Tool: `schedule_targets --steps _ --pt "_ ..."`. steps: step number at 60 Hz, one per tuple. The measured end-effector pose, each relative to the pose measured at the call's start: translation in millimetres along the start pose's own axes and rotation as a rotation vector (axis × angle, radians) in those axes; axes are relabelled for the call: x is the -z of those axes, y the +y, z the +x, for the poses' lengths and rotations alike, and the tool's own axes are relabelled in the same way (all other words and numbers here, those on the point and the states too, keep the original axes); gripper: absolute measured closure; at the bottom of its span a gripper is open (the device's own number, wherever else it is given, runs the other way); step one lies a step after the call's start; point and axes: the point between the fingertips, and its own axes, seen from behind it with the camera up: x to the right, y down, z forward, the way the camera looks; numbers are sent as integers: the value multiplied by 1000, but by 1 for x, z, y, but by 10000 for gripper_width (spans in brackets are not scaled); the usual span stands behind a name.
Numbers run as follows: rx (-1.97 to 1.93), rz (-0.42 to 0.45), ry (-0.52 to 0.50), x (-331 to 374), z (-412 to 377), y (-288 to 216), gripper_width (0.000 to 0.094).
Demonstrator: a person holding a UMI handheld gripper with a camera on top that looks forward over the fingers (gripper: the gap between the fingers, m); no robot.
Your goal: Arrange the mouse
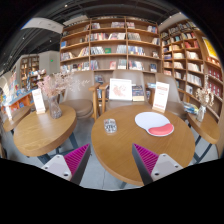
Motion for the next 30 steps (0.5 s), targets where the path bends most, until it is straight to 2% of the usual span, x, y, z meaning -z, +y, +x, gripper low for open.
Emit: schedule_targets --steps 30 --pt "-15 -101 58 -147 0 -5 85"
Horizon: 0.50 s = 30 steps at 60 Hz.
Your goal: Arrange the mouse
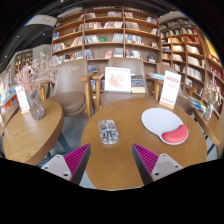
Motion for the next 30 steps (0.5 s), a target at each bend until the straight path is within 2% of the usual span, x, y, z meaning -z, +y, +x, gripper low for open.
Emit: schedule_targets --steps 18,30 --pt "-13 -101 -5 -75 0 1 85" --pt "4 -92 6 -108 4 -15 85"
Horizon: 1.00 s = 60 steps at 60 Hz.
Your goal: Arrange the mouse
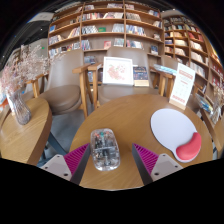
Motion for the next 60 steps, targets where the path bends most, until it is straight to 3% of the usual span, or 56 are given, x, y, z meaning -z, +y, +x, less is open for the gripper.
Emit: schedule_targets --steps 21,24,26,27,31,49,60 --pt "-17 -7 0 -16 2 -13 99" --pt "-11 -2 -8 -18 -1 -14 183" --pt "3 1 -20 -17 -5 -15 355" --pt "5 3 -22 -18 -6 -15 485" --pt "10 -7 -5 -17 -3 -14 517" --pt "-25 116 -51 35 39 -87 521" --pt "-31 183 53 28 154 -133 521"
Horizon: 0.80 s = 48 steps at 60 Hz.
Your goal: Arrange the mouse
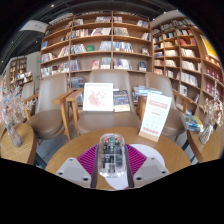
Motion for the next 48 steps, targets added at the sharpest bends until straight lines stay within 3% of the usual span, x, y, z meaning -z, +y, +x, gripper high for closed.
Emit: schedule_targets --steps 8,20,27,30,35,38,48 --pt "-4 -64 64 -44 67 25 522" --pt "-57 -184 40 -80 95 92 504" --pt "-67 -171 30 -81 95 96 452" --pt "-59 -176 28 -80 95 97 382" --pt "-60 -188 61 -72 100 96 70" --pt "-51 -170 68 -60 100 87 106" --pt "-62 -122 42 28 88 63 82"
